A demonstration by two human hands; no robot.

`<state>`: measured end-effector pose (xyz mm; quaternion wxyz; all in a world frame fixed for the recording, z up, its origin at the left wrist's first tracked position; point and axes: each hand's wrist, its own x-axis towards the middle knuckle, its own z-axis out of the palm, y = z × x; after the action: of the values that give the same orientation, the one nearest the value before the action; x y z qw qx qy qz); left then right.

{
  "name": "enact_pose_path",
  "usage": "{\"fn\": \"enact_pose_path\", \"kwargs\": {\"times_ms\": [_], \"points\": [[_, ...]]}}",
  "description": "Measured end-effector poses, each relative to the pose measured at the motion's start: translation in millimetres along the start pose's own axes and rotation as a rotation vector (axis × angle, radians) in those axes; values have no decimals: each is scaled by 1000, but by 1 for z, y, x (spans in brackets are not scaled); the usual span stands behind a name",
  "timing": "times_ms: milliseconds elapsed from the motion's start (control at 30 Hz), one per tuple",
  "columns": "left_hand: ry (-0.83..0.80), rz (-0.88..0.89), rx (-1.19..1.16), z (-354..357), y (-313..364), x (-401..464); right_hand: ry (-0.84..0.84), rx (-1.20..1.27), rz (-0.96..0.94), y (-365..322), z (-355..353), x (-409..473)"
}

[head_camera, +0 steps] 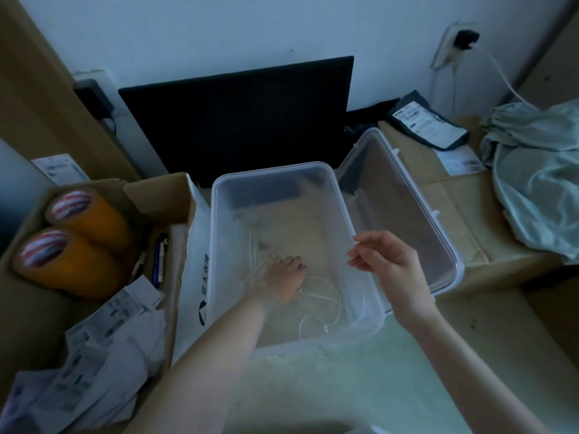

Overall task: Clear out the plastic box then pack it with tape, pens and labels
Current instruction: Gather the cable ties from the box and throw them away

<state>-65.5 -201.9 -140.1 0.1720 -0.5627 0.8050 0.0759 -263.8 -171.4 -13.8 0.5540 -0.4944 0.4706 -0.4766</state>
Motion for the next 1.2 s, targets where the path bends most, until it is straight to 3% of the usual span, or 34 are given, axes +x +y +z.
{"fn": "enact_pose_path", "kwargs": {"times_ms": [300,433,633,833,933,1033,1200], "points": [[-166,34,22,1,8,5,36,-7,19,3,1,3],[-251,-30,-207,-28,-1,-3,25,-18,16,1,1,4],[-12,-134,-819,-86,-26,-50,1,-24,-3,-3,3,6],[301,-219,-1098,-112,-50,-99,-34,-68,-59,-11,18,8],[406,-225,-1224,-120,-49,-117,-63,-214,-104,-11,30,10],[424,-195,-1357,-122,-45,-127,-174,-347,-94,-8,45,17],[319,-109,-1499,-125,-45,-137,-335,-563,-235,-7,59,41]]}}
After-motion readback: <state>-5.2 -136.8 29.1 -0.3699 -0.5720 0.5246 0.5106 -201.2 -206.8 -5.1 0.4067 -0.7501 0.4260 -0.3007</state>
